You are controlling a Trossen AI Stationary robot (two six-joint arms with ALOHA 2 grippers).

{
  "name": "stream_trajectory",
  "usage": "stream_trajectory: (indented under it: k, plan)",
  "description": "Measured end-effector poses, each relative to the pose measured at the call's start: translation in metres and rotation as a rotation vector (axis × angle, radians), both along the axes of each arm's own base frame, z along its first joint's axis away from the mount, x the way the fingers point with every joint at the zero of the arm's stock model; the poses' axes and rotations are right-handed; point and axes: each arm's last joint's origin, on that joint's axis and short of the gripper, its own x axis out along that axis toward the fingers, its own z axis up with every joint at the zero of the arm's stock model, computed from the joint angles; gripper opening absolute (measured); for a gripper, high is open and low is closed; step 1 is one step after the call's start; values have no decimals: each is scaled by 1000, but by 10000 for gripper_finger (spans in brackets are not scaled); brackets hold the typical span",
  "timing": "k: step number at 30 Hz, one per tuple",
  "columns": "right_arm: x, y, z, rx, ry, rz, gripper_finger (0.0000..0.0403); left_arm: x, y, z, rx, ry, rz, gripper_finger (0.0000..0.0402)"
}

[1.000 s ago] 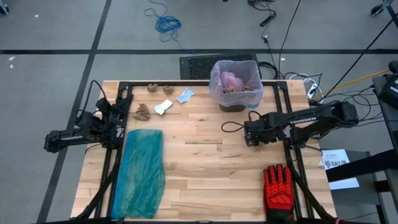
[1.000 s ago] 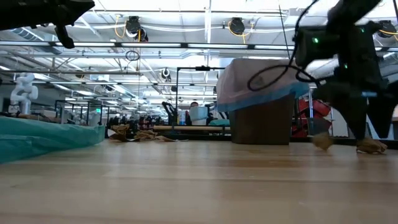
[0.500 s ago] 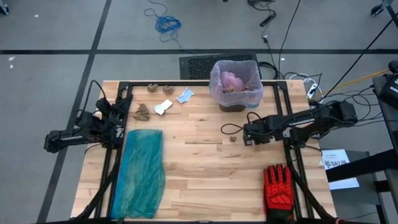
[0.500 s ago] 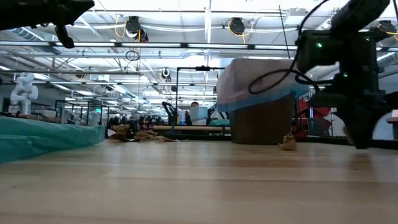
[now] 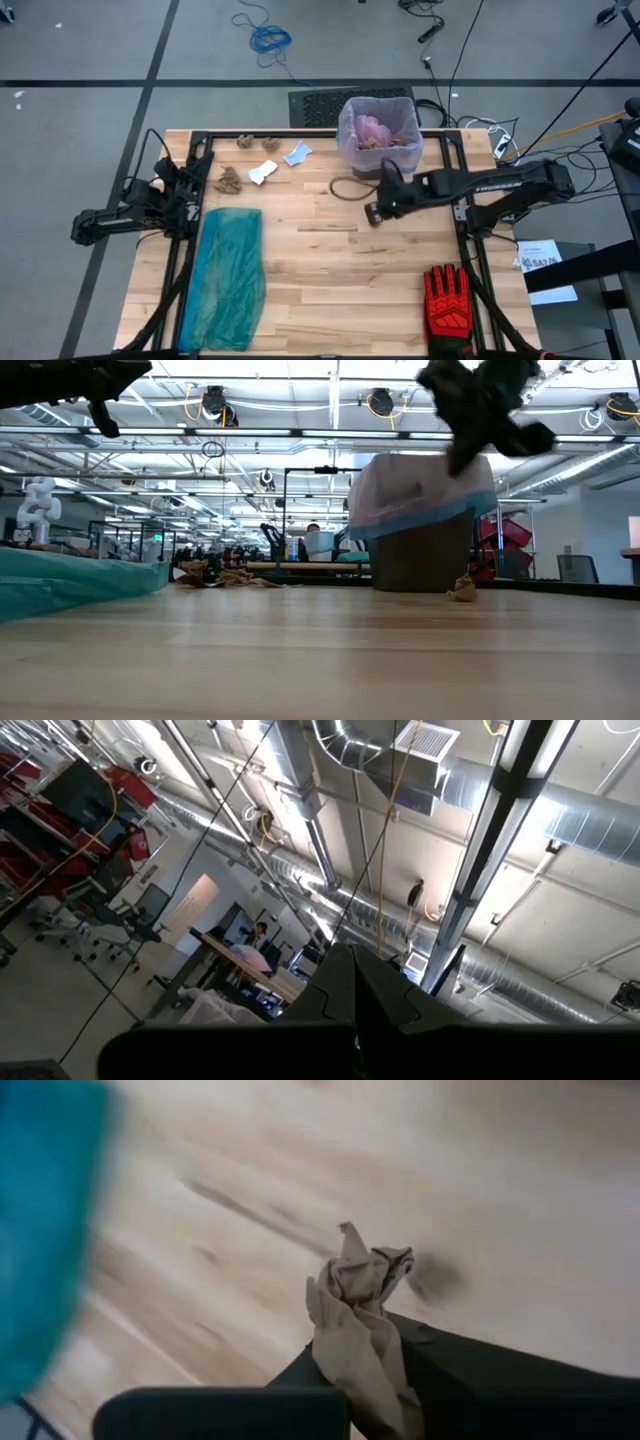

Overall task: Place trash/remove bag and relplace
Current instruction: Put the brown napkin into the trash bin

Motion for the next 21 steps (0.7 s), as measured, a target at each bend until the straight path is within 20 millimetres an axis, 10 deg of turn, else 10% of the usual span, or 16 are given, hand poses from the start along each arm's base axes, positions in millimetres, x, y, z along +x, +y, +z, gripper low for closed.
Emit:
stream_trajectory:
  k: [10, 21]
  plan:
    - [-1, -70, 97, -323, -234, -195, 0, 0, 0, 0, -1, 2, 0, 0]
    - [-16, -135, 102, -307, -266, -262, 73, 2, 0, -2, -3, 32, 0, 0]
